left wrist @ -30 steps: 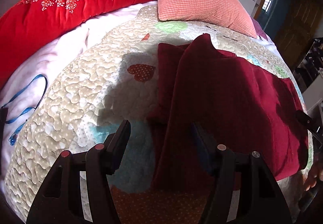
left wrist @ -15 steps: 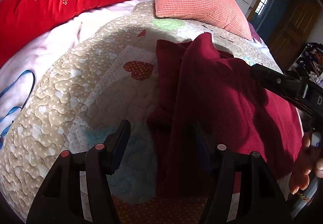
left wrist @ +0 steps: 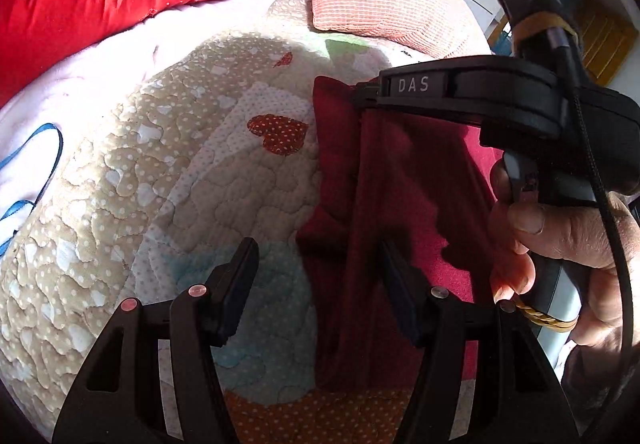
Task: Fold small clothes
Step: 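Release the hem with both grippers and pull them back from the sweatshirt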
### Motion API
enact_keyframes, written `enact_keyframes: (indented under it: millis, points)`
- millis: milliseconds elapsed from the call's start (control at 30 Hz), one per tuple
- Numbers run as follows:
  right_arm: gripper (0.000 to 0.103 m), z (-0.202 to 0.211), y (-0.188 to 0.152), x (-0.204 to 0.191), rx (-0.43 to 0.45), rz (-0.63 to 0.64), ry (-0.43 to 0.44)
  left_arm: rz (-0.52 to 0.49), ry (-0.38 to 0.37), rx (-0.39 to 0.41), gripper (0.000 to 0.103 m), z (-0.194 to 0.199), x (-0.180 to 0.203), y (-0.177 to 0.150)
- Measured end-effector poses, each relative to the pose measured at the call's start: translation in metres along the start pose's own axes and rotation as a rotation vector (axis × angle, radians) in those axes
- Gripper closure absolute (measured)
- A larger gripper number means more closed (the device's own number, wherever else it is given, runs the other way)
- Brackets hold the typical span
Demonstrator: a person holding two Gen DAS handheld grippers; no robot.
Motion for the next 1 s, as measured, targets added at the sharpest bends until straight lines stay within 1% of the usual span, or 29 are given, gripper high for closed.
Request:
enact_keyframes:
  millis: [100, 133, 167, 200, 233, 267, 400, 467, 533, 600, 667, 700, 767, 867, 1000]
  points:
    - [0.096, 0.001, 0.005, -0.005, 0.029, -0.001, 0.027, 0.003, 0.000, 0.001, 0.041, -0.002, -0.001, 0.002]
    - [0.100, -0.003, 0.005, -0.007, 0.035, -0.013, 0.061, 0.002, 0.001, 0.000, 0.041, -0.003, -0.001, 0.002]
    - [0.103, -0.009, 0.005, -0.009, 0.023, -0.027, 0.092, 0.000, 0.003, -0.001, 0.041, -0.004, -0.002, 0.002]
    - [0.103, -0.017, 0.003, -0.012, 0.001, -0.031, 0.108, -0.001, 0.005, -0.001, 0.041, -0.004, -0.002, 0.001]
    - [0.103, -0.023, -0.001, -0.013, -0.013, -0.030, 0.106, -0.002, 0.007, -0.001, 0.041, -0.004, -0.002, 0.001]
    - [0.103, -0.022, -0.004, -0.012, -0.005, -0.031, 0.096, -0.004, 0.008, 0.000, 0.041, -0.004, -0.001, 0.001]
    - [0.099, 0.015, -0.012, -0.012, 0.079, -0.026, 0.149, -0.003, 0.010, 0.002, 0.041, -0.004, 0.000, 0.000]
    - [0.097, 0.036, -0.015, -0.007, 0.143, -0.021, 0.128, -0.007, 0.015, 0.005, 0.041, -0.004, 0.001, 0.000]
    - [0.097, 0.044, -0.017, 0.004, 0.178, -0.036, 0.081, -0.008, 0.019, 0.009, 0.041, -0.004, 0.001, -0.001]
    - [0.097, 0.036, -0.020, 0.018, 0.164, -0.064, 0.032, -0.006, 0.021, 0.012, 0.040, -0.004, 0.001, -0.002]
    - [0.097, 0.018, -0.025, 0.033, 0.114, -0.113, 0.001, -0.003, 0.029, 0.015, 0.035, -0.005, 0.000, -0.002]
    - [0.097, 0.009, -0.028, 0.040, 0.096, -0.138, -0.003, -0.003, 0.031, 0.015, 0.034, -0.005, 0.000, -0.002]
    - [0.097, -0.001, -0.031, 0.049, 0.096, -0.171, 0.018, 0.000, 0.029, 0.014, 0.034, -0.005, 0.000, -0.002]
    - [0.097, -0.007, -0.030, 0.057, 0.098, -0.222, 0.061, -0.001, 0.034, 0.016, 0.032, -0.006, 0.000, -0.002]
    - [0.097, -0.007, -0.030, 0.059, 0.105, -0.240, 0.086, -0.008, 0.047, 0.020, 0.031, -0.008, 0.002, -0.002]
Point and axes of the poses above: each gripper's, at about its wrist camera, not at the fingertips, and z roughly against the way its jaws point, x to its right, y to its top, the point moved 5 cm from there along -z, roughly the way its jaws point, and after that the axes turned 1 degree about -x, right-handed, at the moved point
